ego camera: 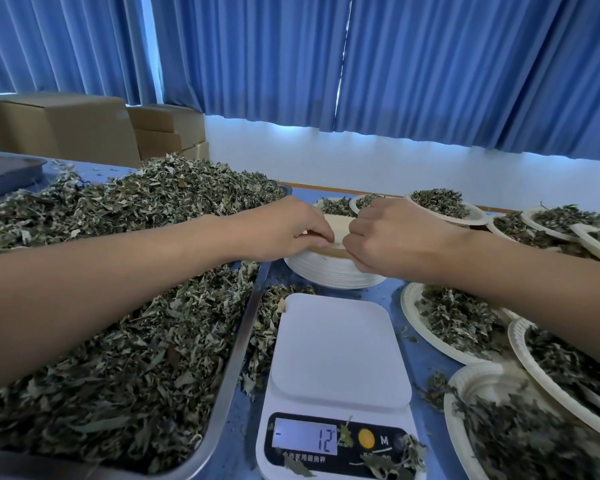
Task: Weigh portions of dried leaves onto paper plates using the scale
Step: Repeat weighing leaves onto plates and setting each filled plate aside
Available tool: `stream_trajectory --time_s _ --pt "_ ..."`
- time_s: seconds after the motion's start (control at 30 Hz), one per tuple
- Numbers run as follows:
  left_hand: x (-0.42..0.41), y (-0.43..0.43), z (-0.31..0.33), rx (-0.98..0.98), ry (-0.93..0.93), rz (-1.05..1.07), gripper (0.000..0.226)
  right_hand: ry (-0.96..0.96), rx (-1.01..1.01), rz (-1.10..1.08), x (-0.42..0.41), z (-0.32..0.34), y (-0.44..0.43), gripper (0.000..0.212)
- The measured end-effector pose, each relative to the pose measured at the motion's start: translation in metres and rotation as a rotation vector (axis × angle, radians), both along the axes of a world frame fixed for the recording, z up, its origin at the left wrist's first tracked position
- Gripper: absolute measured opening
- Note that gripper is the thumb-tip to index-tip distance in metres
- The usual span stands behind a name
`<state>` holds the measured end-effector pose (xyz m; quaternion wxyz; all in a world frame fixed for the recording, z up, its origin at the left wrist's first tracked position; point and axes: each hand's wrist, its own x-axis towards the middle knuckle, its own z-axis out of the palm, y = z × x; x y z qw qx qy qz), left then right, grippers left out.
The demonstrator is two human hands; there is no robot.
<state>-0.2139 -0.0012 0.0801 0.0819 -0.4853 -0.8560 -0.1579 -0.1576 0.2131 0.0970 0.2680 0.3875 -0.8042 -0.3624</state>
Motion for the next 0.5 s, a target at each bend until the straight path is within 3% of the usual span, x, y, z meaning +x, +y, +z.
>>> stream_trajectory --time_s 0.2,0.43,0.5 --pt "0.005 -0.002 0.009 0.032 0.043 -0.005 0.016 0.081 -0.070 0.025 0.003 -0.003 -0.002 0.024" --pt "0.015 -0.002 0.015 0.024 0.173 -0.009 0.023 -0.098 -0.388 -0.145 0.012 -0.001 -0.008 0.008" --pt "0.023 -0.004 0.016 0.050 0.190 -0.031 0.023 -0.162 -0.409 -0.207 0.017 0.003 -0.003 0.026"
